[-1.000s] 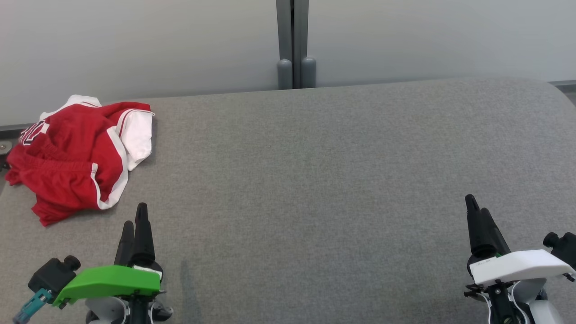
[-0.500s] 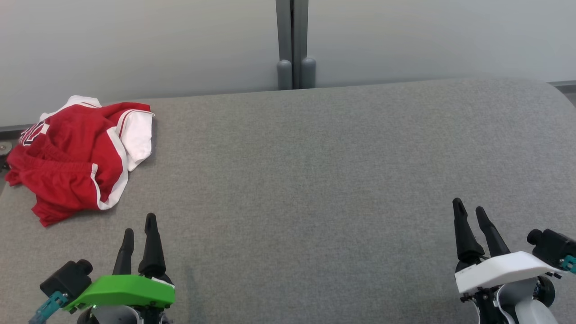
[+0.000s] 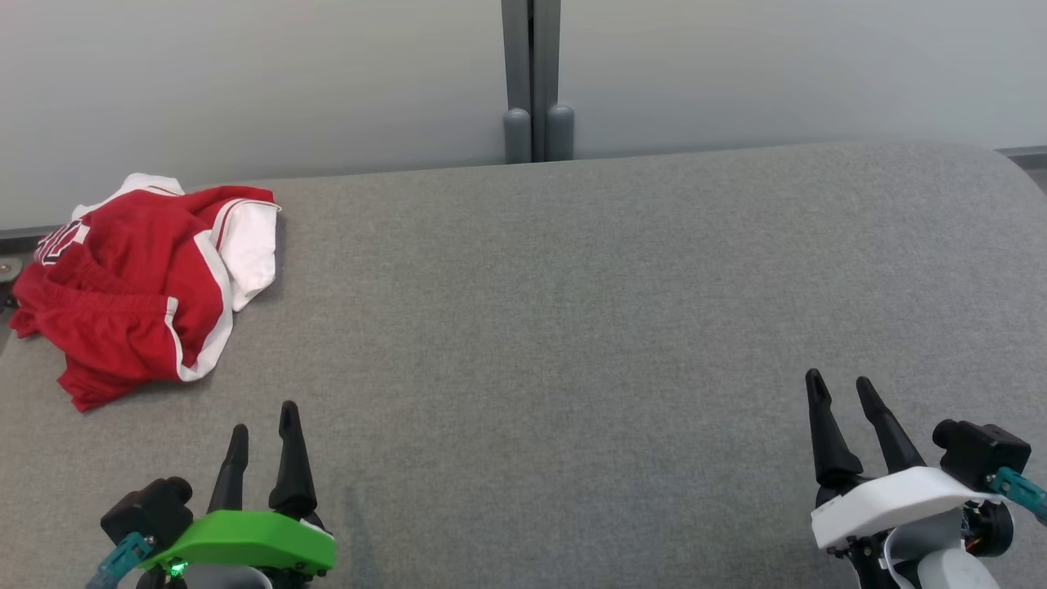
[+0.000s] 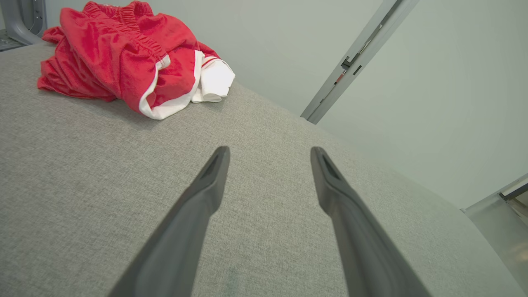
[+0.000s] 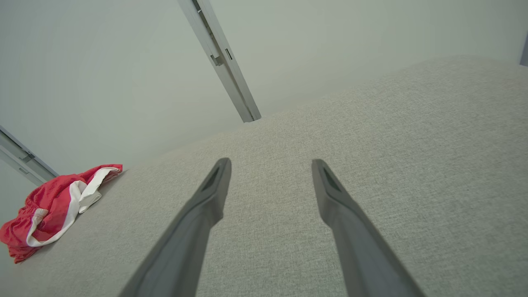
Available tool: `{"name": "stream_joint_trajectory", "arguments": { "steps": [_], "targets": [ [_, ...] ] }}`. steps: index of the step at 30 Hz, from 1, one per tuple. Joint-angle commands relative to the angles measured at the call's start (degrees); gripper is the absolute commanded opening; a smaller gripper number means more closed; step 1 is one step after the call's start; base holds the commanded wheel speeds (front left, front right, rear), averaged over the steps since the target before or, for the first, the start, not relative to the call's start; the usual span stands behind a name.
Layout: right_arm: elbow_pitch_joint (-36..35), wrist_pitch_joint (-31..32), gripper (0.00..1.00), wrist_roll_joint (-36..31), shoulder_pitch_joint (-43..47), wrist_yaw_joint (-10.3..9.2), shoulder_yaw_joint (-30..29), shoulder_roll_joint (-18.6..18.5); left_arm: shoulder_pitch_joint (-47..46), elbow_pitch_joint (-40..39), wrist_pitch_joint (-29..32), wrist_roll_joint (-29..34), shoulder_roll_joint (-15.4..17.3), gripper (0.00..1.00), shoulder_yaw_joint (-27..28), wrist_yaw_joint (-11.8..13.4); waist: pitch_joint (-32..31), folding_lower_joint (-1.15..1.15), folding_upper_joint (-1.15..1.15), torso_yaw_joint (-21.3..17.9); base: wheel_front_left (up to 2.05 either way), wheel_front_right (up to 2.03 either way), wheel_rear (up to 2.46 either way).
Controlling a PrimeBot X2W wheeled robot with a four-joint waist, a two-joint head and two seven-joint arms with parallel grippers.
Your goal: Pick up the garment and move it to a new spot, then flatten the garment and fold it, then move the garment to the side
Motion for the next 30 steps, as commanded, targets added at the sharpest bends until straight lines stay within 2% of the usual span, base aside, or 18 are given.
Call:
{"name": "stream_joint_trajectory", "arguments": {
  "steps": [1,30],
  "targets": [
    [-0.2,-0.6,1.0,-1.9,0.2,0.03,0.1,-0.4,0.1,-0.1,-0.6,1.5,0.4,1.0,-0.2,0.3,0.0,0.0,0.0,0.0,0.0,0.0,0.0],
    [1.1,-4.5,1.0,-17.3,0.5,0.03,1.3,-0.5,0.8,2.9,-4.3,13.7,0.6,1.0,-1.4,0.4,0.2,0.0,0.0,0.1,0.0,0.0,0.0]
  ]
}}
